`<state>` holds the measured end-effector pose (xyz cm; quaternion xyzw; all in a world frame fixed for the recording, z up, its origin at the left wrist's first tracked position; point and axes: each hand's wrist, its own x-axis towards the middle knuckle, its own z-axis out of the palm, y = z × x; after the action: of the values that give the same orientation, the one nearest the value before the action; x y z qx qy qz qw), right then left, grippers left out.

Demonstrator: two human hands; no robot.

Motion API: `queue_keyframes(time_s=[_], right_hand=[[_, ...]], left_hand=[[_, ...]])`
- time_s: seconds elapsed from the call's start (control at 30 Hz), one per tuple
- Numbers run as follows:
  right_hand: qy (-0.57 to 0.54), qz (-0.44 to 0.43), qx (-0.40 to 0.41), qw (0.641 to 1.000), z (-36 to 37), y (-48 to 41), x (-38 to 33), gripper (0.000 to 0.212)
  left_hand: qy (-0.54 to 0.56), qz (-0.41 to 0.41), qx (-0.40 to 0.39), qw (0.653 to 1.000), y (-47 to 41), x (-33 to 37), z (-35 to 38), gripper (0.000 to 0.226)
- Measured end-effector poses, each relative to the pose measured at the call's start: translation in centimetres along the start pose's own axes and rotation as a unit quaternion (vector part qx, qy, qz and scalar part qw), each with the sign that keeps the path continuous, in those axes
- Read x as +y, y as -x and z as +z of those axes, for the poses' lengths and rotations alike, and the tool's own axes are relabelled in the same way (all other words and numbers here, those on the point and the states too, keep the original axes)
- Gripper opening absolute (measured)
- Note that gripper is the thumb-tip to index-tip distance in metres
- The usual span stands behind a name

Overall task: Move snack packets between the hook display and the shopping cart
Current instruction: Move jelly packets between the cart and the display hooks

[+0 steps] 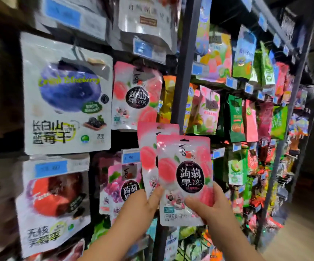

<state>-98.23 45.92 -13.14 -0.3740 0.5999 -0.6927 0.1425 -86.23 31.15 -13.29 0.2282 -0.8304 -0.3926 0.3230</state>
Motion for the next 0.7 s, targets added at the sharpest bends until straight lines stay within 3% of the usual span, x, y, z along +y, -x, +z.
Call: queue_keyframes(time_s=[0.1,0.2,0.3,0.4,0.47,0.53,0.63,0.7], right_hand=[[-0.009,-0.021,0.01,1.0,1.2,-1.3,-1.0,0.091],[-0.026,-0.048,0.008,0.998,1.7,-3.3,-2.6,0.07],[-0.037,-0.071,-0.002,0.997,2.8,-5.3,-4.9,0.078],[-0.048,-0.101,-0.01,0.994,3.7,-8.0,-6.5,0.069],[-0.057,-0.106,-0.017,0.993,4.6,-9.5,-7.5,0.087],[-0.05,-0.117,-0.018,0.992,5.3,-10.6,-8.5,0.103],[-0.043,-0.126,-0.034,0.991,5.9,-12.5,-9.3,0.085],[-0.043,-0.121,-0.034,0.991,6.5,-13.6,-9.7,0.087]], left_hand=[[0.04,0.0,0.041,0.998,-0.3,0.1,-1.7,0.047],[0.086,0.005,0.086,0.993,-0.5,-0.2,-3.4,0.059],[0.101,0.019,0.122,0.987,-0.5,0.1,-5.4,0.046],[0.083,0.041,0.164,0.982,-0.5,0.3,-7.0,0.052],[0.088,0.031,0.181,0.979,-0.2,0.8,-7.9,0.036],[0.09,0.027,0.199,0.975,0.1,0.9,-8.6,0.034],[0.076,0.025,0.213,0.974,0.3,0.5,-9.5,0.038],[0.081,0.016,0.229,0.97,0.5,0.3,-10.0,0.036]])
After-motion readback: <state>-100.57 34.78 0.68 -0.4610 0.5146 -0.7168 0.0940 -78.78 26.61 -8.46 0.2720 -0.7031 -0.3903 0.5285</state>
